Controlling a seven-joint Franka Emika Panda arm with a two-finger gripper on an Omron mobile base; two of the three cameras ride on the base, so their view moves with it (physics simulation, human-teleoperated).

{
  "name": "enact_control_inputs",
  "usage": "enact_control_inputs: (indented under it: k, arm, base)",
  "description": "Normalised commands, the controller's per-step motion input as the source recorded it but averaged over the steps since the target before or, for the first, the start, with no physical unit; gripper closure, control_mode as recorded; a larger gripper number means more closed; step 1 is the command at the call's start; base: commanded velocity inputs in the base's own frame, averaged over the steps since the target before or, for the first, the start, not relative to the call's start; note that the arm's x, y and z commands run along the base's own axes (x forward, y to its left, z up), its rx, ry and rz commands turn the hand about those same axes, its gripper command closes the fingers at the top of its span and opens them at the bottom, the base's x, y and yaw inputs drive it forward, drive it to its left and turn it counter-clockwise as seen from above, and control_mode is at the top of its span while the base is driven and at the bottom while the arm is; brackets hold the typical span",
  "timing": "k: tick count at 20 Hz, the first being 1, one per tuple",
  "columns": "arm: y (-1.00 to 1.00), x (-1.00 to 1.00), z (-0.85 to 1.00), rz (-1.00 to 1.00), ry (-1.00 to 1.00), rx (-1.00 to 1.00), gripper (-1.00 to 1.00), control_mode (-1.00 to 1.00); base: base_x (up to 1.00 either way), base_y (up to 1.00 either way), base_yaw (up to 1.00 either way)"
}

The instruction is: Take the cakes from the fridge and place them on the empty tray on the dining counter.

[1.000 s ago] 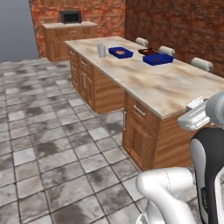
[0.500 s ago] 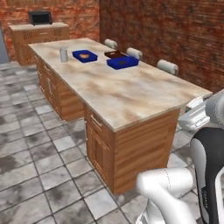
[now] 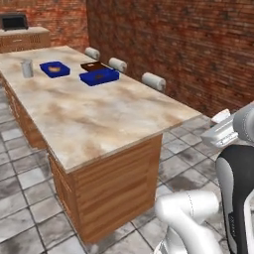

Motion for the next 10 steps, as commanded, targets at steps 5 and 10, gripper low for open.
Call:
enact_control_inputs:
  k: [5, 10]
  arm:
    - [0.00, 0.00, 0.00, 0.00, 0.00, 0.00, 1.00, 1.00]
    - [0.00, 0.00, 0.00, 0.00, 0.00, 0.00, 1.00, 1.00]
  base:
    - [0.37, -1.00, -0.10]
    - [0.32, -1.00, -0.13]
